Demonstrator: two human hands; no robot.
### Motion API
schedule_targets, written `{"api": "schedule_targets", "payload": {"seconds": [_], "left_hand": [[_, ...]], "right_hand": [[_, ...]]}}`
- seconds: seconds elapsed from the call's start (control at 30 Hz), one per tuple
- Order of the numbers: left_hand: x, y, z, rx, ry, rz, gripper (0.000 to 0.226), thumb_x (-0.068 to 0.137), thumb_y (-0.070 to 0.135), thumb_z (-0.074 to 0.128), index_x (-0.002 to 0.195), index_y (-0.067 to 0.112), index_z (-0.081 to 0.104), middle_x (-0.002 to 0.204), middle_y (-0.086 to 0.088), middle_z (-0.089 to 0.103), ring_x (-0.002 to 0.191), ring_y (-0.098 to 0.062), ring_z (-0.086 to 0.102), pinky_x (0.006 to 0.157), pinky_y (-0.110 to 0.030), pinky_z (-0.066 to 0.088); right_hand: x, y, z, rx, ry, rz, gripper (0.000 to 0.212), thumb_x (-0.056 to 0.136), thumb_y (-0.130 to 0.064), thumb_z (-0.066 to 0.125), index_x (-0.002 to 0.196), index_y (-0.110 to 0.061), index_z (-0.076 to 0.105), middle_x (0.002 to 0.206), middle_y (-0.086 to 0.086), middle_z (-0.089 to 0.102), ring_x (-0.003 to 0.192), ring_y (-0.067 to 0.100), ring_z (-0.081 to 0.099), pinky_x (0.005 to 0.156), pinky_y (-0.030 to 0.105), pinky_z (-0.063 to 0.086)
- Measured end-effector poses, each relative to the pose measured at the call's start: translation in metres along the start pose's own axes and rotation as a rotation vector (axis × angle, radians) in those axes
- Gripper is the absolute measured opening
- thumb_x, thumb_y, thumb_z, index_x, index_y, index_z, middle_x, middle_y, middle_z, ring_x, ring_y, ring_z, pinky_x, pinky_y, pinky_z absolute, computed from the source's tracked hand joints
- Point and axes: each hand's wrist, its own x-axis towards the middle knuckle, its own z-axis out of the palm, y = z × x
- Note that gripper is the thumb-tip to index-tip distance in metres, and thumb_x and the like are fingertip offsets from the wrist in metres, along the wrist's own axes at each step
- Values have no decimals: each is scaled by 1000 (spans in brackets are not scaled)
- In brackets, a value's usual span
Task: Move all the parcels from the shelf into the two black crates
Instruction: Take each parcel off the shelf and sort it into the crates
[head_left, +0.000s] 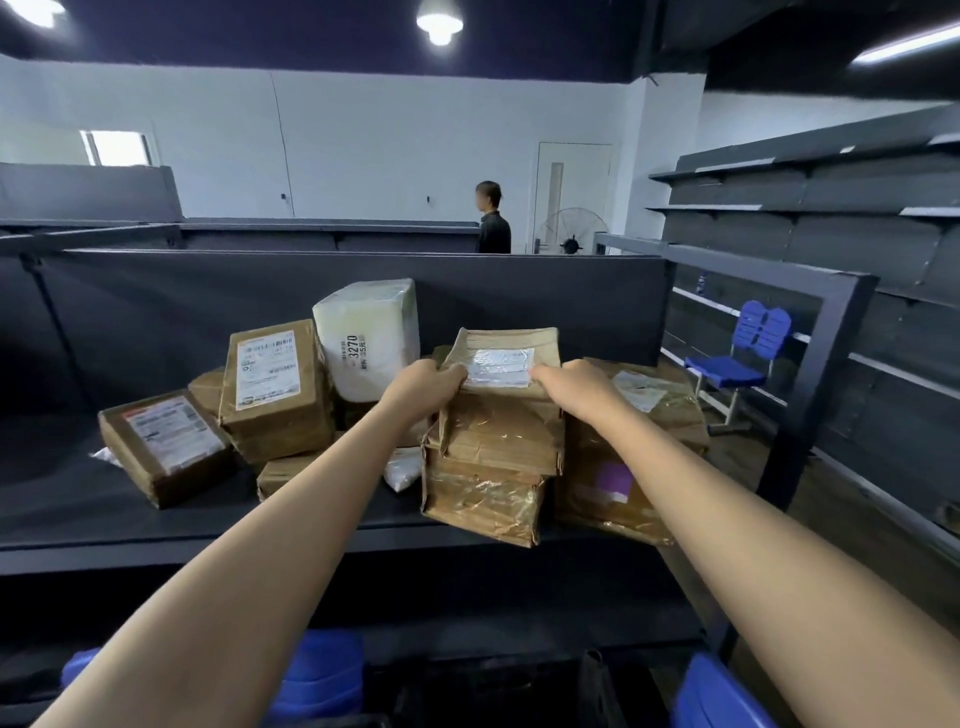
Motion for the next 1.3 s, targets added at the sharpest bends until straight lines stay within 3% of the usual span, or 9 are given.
{"api": "schedule_targets", "payload": {"seconds": [0.13, 0.27, 0.4, 0.53, 0.63, 0.83, 1.07, 1.17, 1.3], "left_hand": [[-7, -1, 10, -187, 29, -14, 33, 90, 42, 49, 69, 16, 53, 66, 1, 54, 65, -17, 51, 60, -29, 38], [-37, -2, 7, -331, 163, 22, 19, 89, 39, 53, 92, 20, 56, 78, 12, 58, 75, -12, 55, 62, -27, 40], [-88, 0, -1, -464, 260, 130, 13, 92, 37, 53, 97, 26, 56, 80, 19, 59, 74, 4, 54, 59, -20, 38], [-141, -6, -3, -562, 303, 220, 19, 92, 36, 55, 106, 25, 61, 85, 16, 66, 73, 8, 58, 58, -8, 42], [-178, -12, 2, -608, 321, 269, 30, 92, 33, 59, 120, 25, 61, 98, 21, 69, 86, 15, 60, 66, 1, 41], [-236, -18, 27, -633, 338, 276, 36, 91, 28, 62, 127, 23, 60, 109, 16, 70, 99, 8, 62, 80, -3, 44], [-298, -11, 70, -667, 381, 205, 38, 90, 23, 65, 127, 20, 59, 109, 18, 70, 100, 7, 63, 84, -9, 48], [-323, -9, 88, -693, 382, 177, 38, 89, 23, 65, 126, 24, 59, 110, 17, 70, 102, 1, 65, 87, -17, 52], [-349, -11, 110, -722, 368, 112, 39, 86, 25, 67, 122, 36, 57, 108, 22, 69, 101, 4, 65, 84, -13, 51]], "right_hand": [[-14, -1, 2, 45, -5, -67, 35, 89, -39, 50, 61, -19, 47, 61, -4, 49, 60, 15, 49, 52, 27, 33], [-37, 0, 2, 109, 51, -145, 28, 91, -41, 50, 104, -19, 61, 93, -6, 65, 82, 11, 60, 61, 27, 46], [-80, 1, 6, 292, 129, -268, 31, 93, -37, 54, 123, -27, 56, 101, -21, 63, 84, -9, 57, 63, 11, 43], [-132, 9, 11, 443, 182, -341, 35, 93, -34, 57, 128, -30, 53, 98, -35, 61, 92, -22, 55, 70, -3, 41], [-167, 20, 13, 475, 194, -365, 35, 93, -33, 57, 128, -33, 53, 105, -36, 60, 103, -17, 55, 82, 2, 44], [-218, 50, 11, 512, 128, -375, 31, 94, -24, 57, 122, -38, 52, 111, -30, 61, 104, -18, 54, 80, -2, 39], [-260, 97, 1, 518, 47, -343, 43, 94, -26, 59, 135, -27, 51, 115, -33, 58, 107, -23, 49, 87, -2, 37], [-277, 117, -1, 553, -11, -325, 47, 94, -23, 59, 140, -24, 47, 119, -29, 58, 108, -22, 49, 84, -4, 34], [-296, 143, -1, 571, -75, -280, 49, 94, -25, 58, 142, -28, 45, 122, -24, 62, 110, -15, 54, 86, 0, 39]]}}
